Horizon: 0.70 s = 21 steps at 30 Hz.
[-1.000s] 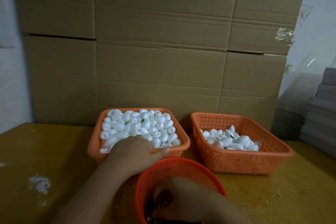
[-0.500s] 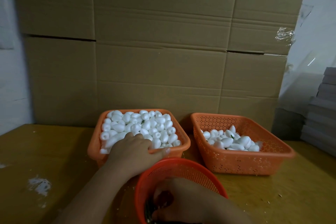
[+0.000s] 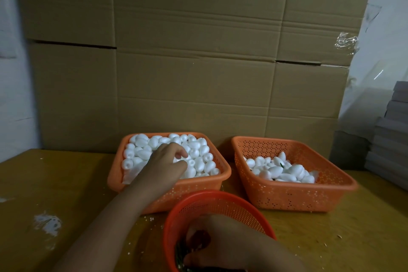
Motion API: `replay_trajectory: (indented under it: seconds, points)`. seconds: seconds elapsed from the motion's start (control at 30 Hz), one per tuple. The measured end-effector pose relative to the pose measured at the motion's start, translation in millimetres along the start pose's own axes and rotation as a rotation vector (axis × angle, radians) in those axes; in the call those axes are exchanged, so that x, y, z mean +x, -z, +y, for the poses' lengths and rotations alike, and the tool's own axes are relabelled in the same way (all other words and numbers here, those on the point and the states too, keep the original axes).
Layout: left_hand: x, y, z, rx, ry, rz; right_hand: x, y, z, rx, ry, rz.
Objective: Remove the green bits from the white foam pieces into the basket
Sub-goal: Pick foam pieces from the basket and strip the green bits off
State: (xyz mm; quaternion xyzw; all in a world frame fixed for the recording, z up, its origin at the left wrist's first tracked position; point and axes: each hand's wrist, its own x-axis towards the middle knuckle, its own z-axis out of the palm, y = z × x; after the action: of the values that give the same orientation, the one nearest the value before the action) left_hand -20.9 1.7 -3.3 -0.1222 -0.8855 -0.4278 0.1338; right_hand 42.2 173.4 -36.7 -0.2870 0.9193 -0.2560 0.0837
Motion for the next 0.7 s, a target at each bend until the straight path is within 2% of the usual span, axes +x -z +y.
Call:
replay_trajectory:
  seconds: [0.2, 0.33, 0.4, 0.47, 0.53, 0.6, 0.7]
  points:
    - [-15.9, -13.8, 25.1, -0.317, -0.123, -0.163, 2.0, -2.2, 3.0, -0.026, 0.009, 0.01]
    - [-24.7, -38.0, 41.4, -0.539, -0.227, -0.184, 4.5, -6.6, 4.4, -0.063, 0.031, 0.046]
    - [-28.5, -51.4, 41.1, -0.523, -0.229, -0.154, 3.5, -7.3, 6.0, -0.067, 0.006, 0.022]
    - [-31.5, -63.3, 32.9, -0.411, -0.233, -0.097, 6.4, -10.2, 6.7, -0.062, -0.048, -0.044]
    - [-32.8, -67.7, 25.0, -0.286, -0.234, -0.047, 12.2, -20.0, 6.9, -0.122, -0.086, -0.01]
    - [-33.1, -65.4, 24.0, -0.314, -0.224, -0.023, 13.5, -25.4, 8.0, -0.181, -0.077, 0.056]
    - [-35.0, -63.5, 29.9, -0.436, -0.197, -0.088, 6.5, -16.8, 8.6, -0.166, 0.064, 0.056]
